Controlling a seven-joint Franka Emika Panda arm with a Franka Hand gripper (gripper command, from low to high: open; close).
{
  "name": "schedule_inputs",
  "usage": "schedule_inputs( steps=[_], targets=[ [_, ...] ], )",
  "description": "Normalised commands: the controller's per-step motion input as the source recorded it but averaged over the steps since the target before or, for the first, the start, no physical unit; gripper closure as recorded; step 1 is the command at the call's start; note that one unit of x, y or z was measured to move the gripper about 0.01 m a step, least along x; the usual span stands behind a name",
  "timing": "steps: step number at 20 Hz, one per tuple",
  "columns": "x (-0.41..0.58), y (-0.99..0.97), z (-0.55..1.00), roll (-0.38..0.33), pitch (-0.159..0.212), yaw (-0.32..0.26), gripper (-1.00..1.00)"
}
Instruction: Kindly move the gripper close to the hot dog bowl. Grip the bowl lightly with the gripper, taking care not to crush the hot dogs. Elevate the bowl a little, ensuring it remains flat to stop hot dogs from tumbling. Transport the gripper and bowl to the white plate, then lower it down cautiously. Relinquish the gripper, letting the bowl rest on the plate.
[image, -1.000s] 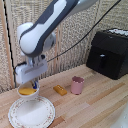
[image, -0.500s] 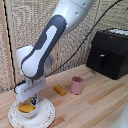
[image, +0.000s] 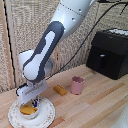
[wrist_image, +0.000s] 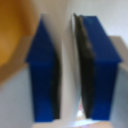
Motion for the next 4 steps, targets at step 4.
schedule_inputs(
  steps=[4],
  targets=[
    [0.101, -0.10, 0.73, 0.039, 0.050, 0.025, -1.00]
  ],
)
